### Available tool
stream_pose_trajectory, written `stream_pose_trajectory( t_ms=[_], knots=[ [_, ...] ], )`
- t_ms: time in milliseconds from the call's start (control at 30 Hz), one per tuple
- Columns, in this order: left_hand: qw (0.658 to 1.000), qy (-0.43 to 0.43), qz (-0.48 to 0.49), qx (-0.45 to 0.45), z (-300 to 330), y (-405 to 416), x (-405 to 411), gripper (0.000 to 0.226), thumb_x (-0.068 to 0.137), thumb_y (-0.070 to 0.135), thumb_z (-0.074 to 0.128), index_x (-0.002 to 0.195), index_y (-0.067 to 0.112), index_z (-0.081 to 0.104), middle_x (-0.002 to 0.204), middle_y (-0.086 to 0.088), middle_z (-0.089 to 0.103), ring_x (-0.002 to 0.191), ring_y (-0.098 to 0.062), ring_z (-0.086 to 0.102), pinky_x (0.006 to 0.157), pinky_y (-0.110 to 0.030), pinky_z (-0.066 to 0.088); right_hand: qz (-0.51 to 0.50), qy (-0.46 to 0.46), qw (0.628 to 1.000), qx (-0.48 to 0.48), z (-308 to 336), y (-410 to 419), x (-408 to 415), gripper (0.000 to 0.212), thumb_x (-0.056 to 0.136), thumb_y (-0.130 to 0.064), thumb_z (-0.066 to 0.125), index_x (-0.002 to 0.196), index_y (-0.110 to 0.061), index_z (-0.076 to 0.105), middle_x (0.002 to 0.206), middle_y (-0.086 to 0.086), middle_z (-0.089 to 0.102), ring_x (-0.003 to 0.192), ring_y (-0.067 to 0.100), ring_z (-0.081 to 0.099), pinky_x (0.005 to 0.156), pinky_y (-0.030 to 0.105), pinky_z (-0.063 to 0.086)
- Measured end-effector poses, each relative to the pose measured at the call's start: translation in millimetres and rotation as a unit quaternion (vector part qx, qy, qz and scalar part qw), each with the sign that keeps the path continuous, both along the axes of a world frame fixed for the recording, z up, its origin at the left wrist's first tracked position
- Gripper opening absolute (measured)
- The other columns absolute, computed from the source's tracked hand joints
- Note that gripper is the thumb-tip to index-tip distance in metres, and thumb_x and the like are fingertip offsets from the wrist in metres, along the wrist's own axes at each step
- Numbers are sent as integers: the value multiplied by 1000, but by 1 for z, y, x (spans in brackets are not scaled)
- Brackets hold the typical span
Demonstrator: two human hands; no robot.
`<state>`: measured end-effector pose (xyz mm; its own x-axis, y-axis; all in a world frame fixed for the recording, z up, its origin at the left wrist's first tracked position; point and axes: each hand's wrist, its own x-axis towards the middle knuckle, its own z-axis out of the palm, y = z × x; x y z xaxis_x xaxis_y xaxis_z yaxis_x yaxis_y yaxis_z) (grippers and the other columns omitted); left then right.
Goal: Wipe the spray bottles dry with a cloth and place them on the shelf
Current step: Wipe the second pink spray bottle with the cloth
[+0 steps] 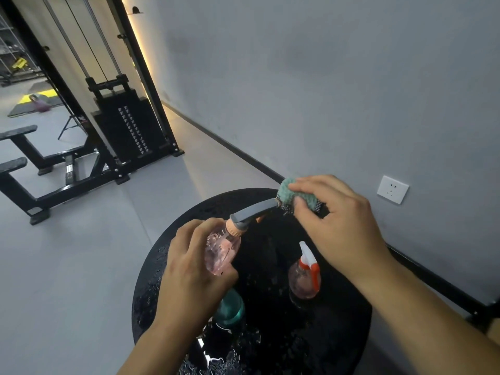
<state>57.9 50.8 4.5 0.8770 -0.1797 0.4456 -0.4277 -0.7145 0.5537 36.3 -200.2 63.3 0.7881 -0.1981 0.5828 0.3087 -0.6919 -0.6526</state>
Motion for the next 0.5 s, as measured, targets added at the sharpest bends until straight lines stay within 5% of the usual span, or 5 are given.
stream_pose_trajectory(
  t_ms=[167,300,500],
  knots=[
    [1000,16,-10,-12,4,0,-4,94,67,24,92,139,57,42,134,23,44,112,-15,61,79,-32,55,-53,0,998,25,0,-6,4,24,94,-8,70,113,-19,77,112,-11,68,106,-11,59,89,-3,39],
    [982,103,-47,-150,7,0,-5,94,70,26,90,134,72,39,134,19,48,109,-4,68,82,-19,60,-48,13,998,24,-4,-1,5,23,93,-8,70,111,-20,78,111,-12,68,103,-8,60,86,-5,39],
    [884,244,-74,-392,18,-3,3,77,71,14,66,138,50,56,127,2,73,112,-24,76,87,-45,66,-21,25,999,26,-7,7,3,23,94,-10,69,111,-23,77,110,-17,67,105,-10,61,85,-3,42]
  ],
)
